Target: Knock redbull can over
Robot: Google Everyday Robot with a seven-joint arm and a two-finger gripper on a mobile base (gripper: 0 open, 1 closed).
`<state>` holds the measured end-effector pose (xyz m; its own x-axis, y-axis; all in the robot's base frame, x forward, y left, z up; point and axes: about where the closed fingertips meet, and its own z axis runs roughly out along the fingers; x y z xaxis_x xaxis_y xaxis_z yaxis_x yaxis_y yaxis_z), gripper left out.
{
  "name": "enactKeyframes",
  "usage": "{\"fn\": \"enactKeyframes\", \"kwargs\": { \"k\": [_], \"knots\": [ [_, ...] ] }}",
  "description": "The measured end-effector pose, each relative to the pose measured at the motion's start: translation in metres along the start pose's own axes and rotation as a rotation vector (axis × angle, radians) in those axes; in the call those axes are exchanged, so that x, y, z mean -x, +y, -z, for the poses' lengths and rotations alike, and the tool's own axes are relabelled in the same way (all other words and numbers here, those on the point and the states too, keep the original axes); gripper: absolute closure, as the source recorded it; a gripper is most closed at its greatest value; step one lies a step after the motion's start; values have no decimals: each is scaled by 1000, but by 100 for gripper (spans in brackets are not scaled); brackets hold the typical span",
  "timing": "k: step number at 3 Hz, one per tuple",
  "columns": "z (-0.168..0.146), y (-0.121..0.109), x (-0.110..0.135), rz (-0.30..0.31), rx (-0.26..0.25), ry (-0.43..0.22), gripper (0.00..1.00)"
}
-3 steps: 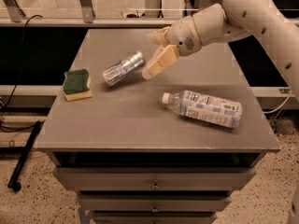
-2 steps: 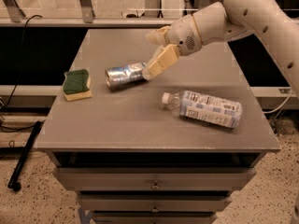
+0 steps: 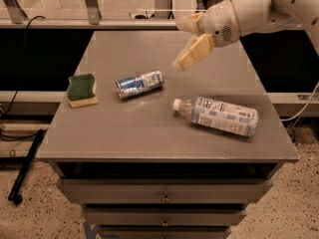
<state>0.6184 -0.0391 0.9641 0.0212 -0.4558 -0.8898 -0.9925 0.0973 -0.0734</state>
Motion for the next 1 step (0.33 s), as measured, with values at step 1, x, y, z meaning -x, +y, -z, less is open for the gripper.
{"fn": "enactKeyframes", "kwargs": {
  "k": [1],
  "knots": [
    [3, -2, 4, 7, -7, -4, 0]
  ]
}}
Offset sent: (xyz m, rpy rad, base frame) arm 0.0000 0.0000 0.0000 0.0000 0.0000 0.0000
